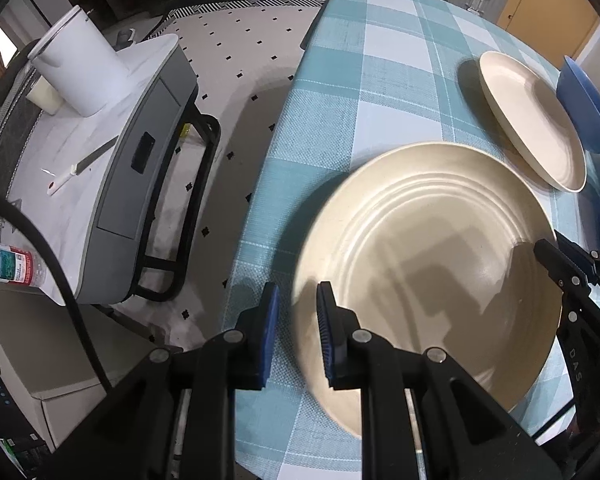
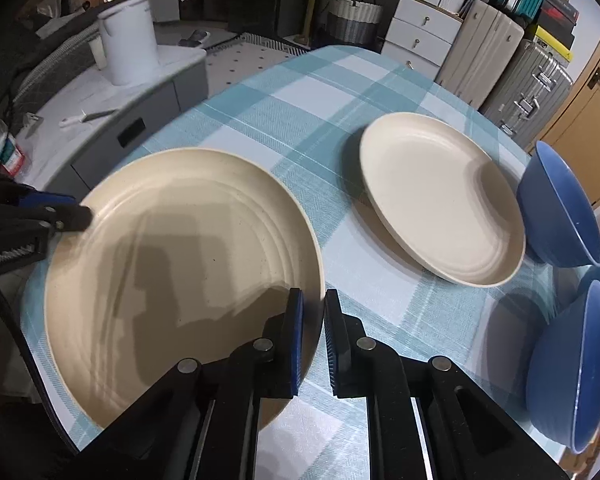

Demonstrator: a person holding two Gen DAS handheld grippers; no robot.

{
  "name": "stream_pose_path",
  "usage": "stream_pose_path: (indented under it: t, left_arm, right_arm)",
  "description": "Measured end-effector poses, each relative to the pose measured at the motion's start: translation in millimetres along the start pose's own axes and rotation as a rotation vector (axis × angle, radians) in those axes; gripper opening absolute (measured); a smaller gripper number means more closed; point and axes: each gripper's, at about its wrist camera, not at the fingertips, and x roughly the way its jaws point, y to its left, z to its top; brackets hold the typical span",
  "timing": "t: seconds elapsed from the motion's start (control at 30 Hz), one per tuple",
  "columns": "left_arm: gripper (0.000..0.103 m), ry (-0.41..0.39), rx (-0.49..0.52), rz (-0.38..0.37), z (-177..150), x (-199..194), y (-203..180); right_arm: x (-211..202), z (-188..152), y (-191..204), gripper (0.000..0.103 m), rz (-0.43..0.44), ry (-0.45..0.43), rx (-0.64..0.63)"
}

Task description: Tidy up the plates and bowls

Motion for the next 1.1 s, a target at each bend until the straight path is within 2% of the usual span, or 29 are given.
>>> stream_pose_path:
  t: [0.07,0.27,0.43,0.6,0.67,0.7,0.73,0.77,0.87,0.97,1.1]
  left_arm:
    - [0.017,0.011,0.008,0.000,-1.5,2.2,-1.8]
    - [0.017,0.012,-0.001,-0.014,-1.5,1.8,0.9]
    - [0.017,0.021,-0.011,-0.025,-1.8,5.0,1.7]
    - [0.018,0.027,-0.027,-0.042,-1.1,8.0,5.6]
    - [0.019,0.025,-0.042,-0.058,-1.0,8.6,8.6]
    - [0.020,0.024,-0.057,-0.075,-1.3,8.8,10.9]
    - [0.024,0.026,-0.064,-0.086,-1.8,10.0,11.9]
    - [0.028,0.037,-0.073,-0.102,-2.3,12.2,12.9]
    - [0.038,0.035,-0.088,-0.109,-3.3,14.8,12.6]
    - [0.038,0.031,-0.090,-0.116,-2.6,14.7,10.1]
    - [0.038,0.029,-0.073,-0.118,-4.1,13.0,5.0]
  right_arm:
    - [1.0,-0.3,3.0,0.009,0.007,0.008,-0.001]
    - [2.7,-2.9,22.9,0.010,-0.111,-0.030,-0.100]
    - [3.3,-4.8,28.0,0.011,-0.150,-0.049,-0.152]
    - [-3.8,0.4,12.0,0.014,-0.088,-0.054,-0.079]
    - [-5.0,2.1,5.9,0.031,-0.069,-0.050,-0.052]
    - [-4.9,2.1,4.6,0.036,-0.064,-0.048,-0.045]
    - [-4.9,1.8,2.7,0.045,-0.054,-0.046,-0.033]
    - [-5.5,0.8,1.1,0.050,-0.042,-0.046,-0.017]
    - [-4.0,0.0,-2.4,0.055,-0.013,-0.029,0.028]
    - [3.7,-0.9,-3.7,0.055,0.017,0.021,0.066]
    - [9.9,-2.6,-3.5,0.055,0.083,0.042,0.100]
